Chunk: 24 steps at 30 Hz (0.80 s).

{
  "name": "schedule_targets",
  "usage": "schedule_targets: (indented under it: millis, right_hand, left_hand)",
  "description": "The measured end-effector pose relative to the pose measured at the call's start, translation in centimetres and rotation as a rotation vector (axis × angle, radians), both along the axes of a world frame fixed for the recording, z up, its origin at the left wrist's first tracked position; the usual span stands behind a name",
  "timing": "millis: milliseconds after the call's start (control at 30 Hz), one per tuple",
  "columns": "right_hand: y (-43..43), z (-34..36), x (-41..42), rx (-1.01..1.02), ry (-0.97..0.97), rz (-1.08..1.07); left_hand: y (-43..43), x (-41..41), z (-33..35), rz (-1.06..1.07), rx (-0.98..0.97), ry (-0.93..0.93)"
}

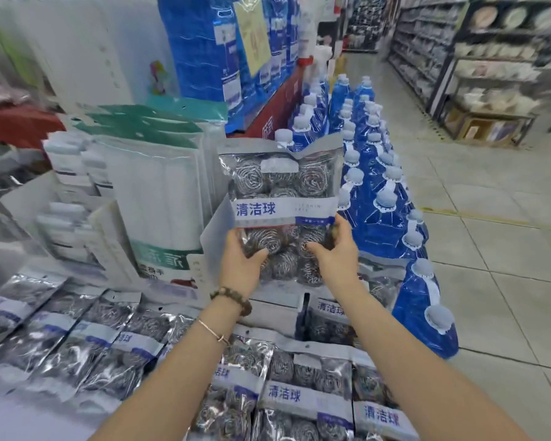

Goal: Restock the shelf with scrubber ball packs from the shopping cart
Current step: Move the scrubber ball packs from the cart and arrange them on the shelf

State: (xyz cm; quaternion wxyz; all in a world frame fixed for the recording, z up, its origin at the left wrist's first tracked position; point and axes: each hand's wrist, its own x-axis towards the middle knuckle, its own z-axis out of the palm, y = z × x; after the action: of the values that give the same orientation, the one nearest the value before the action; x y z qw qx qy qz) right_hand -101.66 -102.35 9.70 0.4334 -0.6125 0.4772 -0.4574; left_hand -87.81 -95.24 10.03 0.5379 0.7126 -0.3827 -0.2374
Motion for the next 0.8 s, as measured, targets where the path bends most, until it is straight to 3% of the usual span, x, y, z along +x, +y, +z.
schedule_targets:
  millis: [367, 800]
  right_hand:
    - [-4.0, -3.1, 1.8, 0.03, 0.199, 0.029]
    - [-3.6, -3.3, 1.9, 0.074, 0.221, 0.117]
  left_hand:
    - [-5.2, 3.1, -5.1, 0.032, 0.049, -0.112]
    - [-4.4, 4.1, -5.9, -0.015, 0.142, -0.21]
